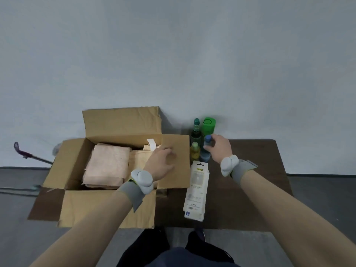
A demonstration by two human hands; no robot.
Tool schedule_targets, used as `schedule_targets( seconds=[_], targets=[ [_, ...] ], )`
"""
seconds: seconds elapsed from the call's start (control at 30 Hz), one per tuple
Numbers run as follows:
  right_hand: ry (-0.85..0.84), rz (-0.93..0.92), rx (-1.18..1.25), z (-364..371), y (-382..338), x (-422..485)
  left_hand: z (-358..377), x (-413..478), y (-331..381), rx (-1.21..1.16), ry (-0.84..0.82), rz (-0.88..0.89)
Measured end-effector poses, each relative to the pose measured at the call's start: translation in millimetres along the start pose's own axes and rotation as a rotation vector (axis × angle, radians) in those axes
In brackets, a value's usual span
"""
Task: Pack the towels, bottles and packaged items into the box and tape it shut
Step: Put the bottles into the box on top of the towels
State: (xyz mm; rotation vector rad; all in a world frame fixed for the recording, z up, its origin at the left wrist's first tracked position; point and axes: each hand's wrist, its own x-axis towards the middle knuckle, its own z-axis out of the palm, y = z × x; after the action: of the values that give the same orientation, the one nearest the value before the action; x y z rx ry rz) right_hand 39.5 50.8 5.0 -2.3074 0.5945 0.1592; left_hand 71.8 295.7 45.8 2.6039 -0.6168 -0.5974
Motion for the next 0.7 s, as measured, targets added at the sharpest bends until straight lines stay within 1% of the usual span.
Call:
schedule_targets(
  seconds=[0.07,0.17,0.33,0.47,0.53,0.63,0.7],
  targets=[
    [0.009,0.017,0.041,1.0,0.7,0.0,2.2,-3.3,1.1,0.068,-0.058,0.013],
    [0.025,0.022,0.069,4.5,0.6,0.9,8.5,-7.4,-0.1,0.100,-0.090,-0.003],
    [0.119,0.043,0.167,5.8,7.7,-11.8,22.9,-9.9,-0.6,0.179,-0.140,0.018],
    [0.175,-0.064,0.197,-8.6,-0.1,-17.6,28.7,-10.2,-2.0,0.192,-0.141,0.011],
    [0.198,-0.135,0.222,-20.6,-10.1,-17.9,27.5,-7.7,-1.1,0.201,-0.185,0.007],
    [0.226,-0.235,0.188,-37.7,-29.3,-18.4,24.9,-5.4,1.7,0.206,-0.242,-0.008],
    [0.236,-0.313,0.166,-46.6,-46.3,-20.4,21.6,-5.7,4.1,0.170,-0.256,-0.023]
  ],
)
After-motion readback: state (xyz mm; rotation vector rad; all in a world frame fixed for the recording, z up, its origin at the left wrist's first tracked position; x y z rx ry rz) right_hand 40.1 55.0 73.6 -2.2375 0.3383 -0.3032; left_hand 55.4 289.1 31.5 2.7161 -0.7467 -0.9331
